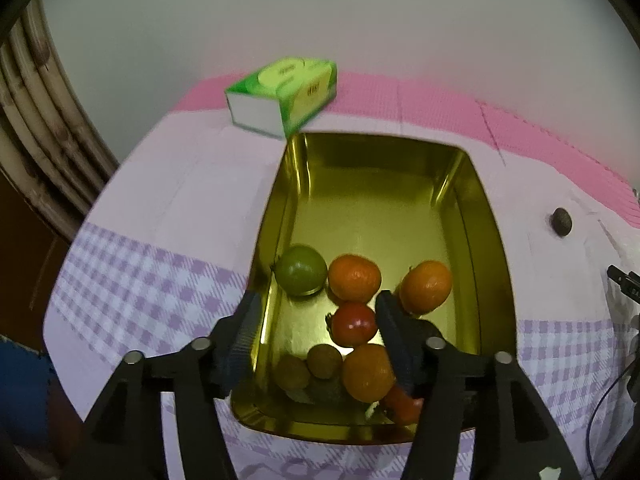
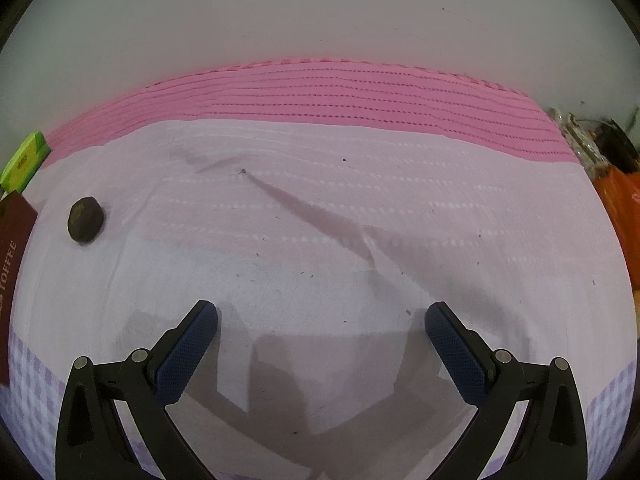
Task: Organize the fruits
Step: 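Lower the green fruit into the tin, open the left gripper, withdraw, then move the right gripper to the dark brown fruit and close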
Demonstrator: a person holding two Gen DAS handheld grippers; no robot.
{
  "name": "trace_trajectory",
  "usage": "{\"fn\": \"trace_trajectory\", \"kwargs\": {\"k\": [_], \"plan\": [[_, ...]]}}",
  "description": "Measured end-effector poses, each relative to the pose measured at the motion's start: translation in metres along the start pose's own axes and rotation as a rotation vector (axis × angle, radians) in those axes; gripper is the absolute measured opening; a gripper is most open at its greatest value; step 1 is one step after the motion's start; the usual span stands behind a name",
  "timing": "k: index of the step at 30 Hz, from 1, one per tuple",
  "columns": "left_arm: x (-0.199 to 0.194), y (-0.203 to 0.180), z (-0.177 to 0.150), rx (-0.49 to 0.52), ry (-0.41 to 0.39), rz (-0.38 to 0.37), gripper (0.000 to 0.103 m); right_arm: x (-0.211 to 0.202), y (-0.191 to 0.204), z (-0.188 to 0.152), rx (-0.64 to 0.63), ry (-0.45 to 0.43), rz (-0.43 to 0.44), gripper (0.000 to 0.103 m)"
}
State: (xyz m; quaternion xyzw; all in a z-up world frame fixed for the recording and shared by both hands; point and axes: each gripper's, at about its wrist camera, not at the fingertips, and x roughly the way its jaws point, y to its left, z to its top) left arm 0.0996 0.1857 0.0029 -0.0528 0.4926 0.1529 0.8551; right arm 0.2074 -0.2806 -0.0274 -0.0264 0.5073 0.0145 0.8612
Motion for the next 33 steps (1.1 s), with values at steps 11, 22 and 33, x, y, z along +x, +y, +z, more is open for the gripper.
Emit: {"fn": "trace_trajectory", "kwargs": {"k": [11, 22, 33], "plan": [[-0.018, -0.002, 0.004, 0.003, -0.048, -0.014, 0.066, -0.043, 0.089, 0.024, -0.158, -0.122, 0.100, 0.096], [-0.025, 0.013, 0.006, -0.044, -0.066, 0.021, 0.072, -0.027, 0.155, 0.034, -0.228, -0.090, 0.170, 0.079], [-0.024, 0.027, 0.007, -0.095, -0.051, 0.045, 0.075, 0.004, 0.174, 0.041, -0.227, -0.031, 0.187, 0.046]]}}
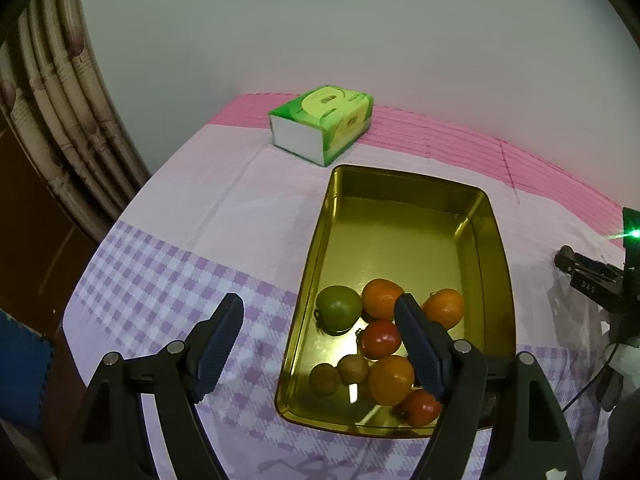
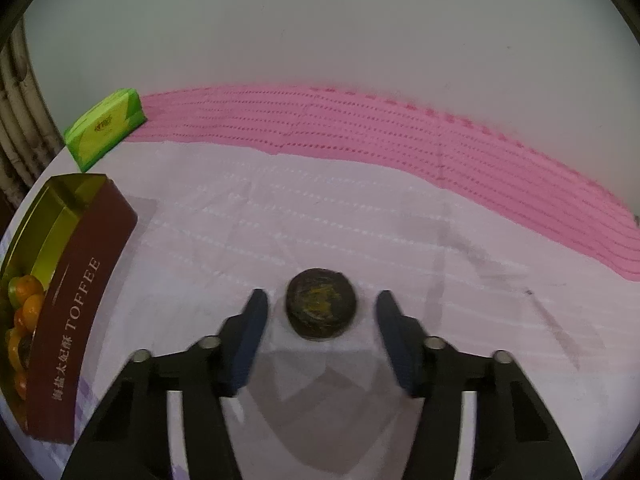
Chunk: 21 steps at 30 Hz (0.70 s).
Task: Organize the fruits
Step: 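Move the right gripper to the dark brown fruit and close, then carry the dark brown fruit with the right gripper over the tin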
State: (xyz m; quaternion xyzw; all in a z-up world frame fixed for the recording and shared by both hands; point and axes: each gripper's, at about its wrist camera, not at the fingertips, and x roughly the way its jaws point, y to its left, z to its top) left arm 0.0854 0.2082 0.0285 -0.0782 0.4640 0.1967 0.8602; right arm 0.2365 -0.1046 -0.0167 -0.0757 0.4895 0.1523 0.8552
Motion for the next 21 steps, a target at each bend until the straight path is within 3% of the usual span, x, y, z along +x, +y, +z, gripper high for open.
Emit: {"fn": "trace_trajectory", "kwargs": {"k": [4, 14, 21], "plan": [[-0.001, 0.004, -0.001, -0.013, 0.004, 0.011, 0.075, 0.004, 0.001, -0.003, 0.007, 0.002, -0.004, 0.039], [-0.002, 0.016, -0.006, -0.041, 0.019, 0.031, 0.078, -0.014, -0.002, -0.006, 0.018, -0.033, 0.038, 0.038], [-0.006, 0.025, -0.011, -0.072, 0.038, 0.033, 0.080, -0.045, 0.018, -0.005, -0.008, -0.074, 0.100, 0.038]]}}
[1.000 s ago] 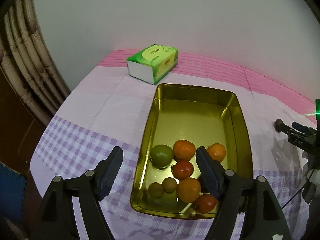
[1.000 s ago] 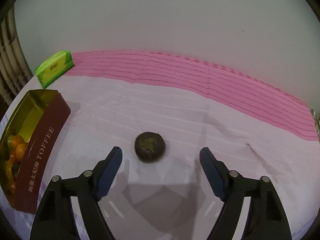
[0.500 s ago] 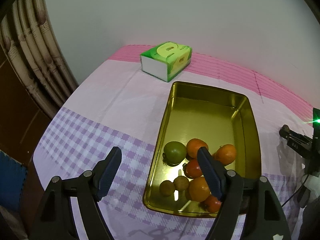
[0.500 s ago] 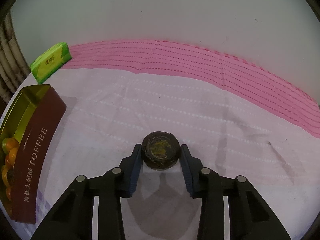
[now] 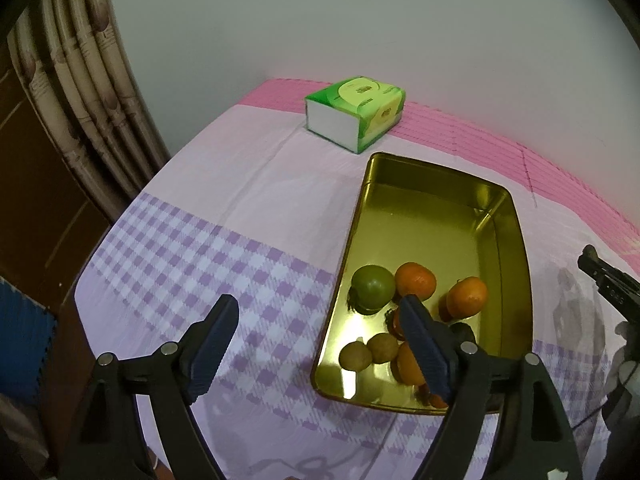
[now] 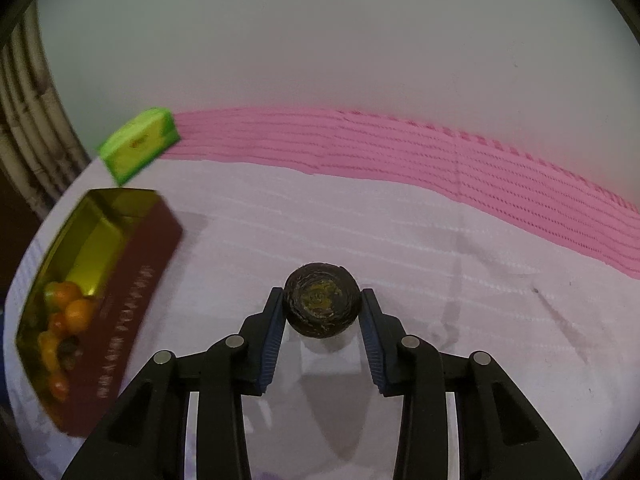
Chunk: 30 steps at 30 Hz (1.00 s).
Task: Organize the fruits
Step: 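Carry the dark brown fruit with the right gripper over the tin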
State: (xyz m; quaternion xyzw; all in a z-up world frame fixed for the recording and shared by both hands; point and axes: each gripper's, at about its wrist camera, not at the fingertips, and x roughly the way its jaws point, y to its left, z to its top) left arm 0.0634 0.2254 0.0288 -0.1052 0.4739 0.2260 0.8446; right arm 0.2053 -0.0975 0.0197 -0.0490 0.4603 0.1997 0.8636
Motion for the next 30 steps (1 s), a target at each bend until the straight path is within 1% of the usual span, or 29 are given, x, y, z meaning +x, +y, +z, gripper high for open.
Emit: {"fn": "trace_trajectory", "kwargs": {"k": [4, 9, 16, 23, 30], "plan": [[-0.004, 0.001, -0.003, 0.000, 0.002, -0.002, 0.080, -0.017, 0.026, -0.002, -0.033, -0.018, 0.047, 0.038], [-0.009, 0.005, -0.003, -0.006, -0.005, -0.012, 0.080, -0.035, 0.072, -0.002, -0.096, -0.030, 0.128, 0.038], [-0.016, 0.013, -0.006, -0.015, -0.005, -0.011, 0.080, -0.045, 0.133, -0.006, -0.186, -0.019, 0.211, 0.038], [-0.020, 0.021, -0.012, -0.022, 0.009, -0.011, 0.080, -0.038, 0.173, -0.018, -0.263, 0.010, 0.234, 0.038], [-0.024, 0.033, -0.017, -0.045, 0.022, -0.007, 0.080, -0.025, 0.195, -0.028, -0.313, 0.046, 0.241, 0.038]]}}
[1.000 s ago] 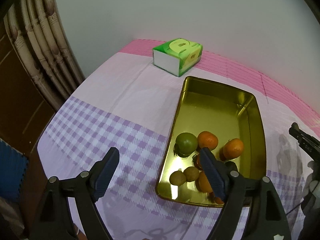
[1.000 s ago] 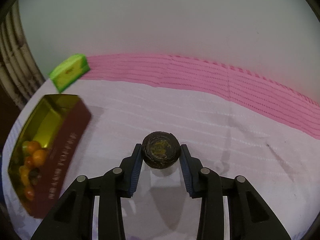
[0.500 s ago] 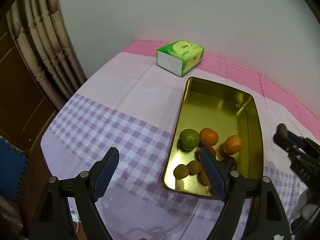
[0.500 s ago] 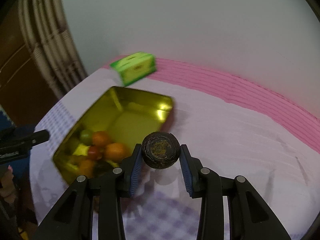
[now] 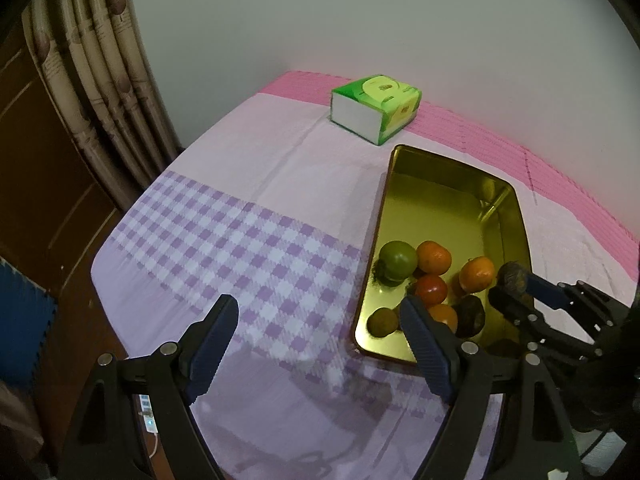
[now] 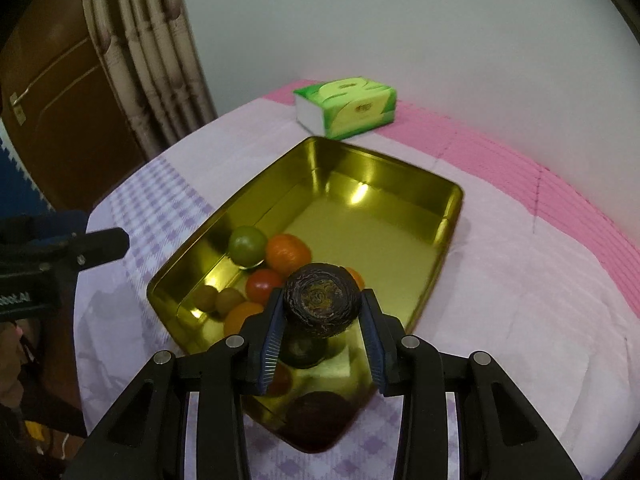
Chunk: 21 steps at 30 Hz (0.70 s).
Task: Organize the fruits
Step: 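Carry the dark brown fruit with the right gripper over the tin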
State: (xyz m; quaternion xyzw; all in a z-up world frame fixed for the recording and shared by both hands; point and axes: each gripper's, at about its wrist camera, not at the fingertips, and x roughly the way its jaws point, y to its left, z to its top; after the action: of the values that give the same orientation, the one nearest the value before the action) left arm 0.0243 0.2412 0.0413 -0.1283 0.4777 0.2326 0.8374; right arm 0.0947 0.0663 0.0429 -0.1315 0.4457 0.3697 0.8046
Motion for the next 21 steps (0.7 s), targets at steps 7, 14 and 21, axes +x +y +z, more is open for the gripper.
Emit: {"fn": "trace_trajectory", "kwargs": {"k": [7, 14, 21], "plan": [[-0.002, 0.009, -0.007, -0.006, 0.016, 0.004, 0.080, 0.014, 0.010, -0.006, -0.022, 0.037, -0.001, 0.038], [-0.002, 0.001, -0.010, 0.024, 0.022, -0.001, 0.080, 0.022, 0.013, -0.011, -0.013, 0.058, -0.012, 0.039], [-0.001, -0.005, -0.013, 0.046, 0.026, 0.001, 0.080, 0.020, 0.010, -0.010, 0.014, 0.054, -0.001, 0.041]]}}
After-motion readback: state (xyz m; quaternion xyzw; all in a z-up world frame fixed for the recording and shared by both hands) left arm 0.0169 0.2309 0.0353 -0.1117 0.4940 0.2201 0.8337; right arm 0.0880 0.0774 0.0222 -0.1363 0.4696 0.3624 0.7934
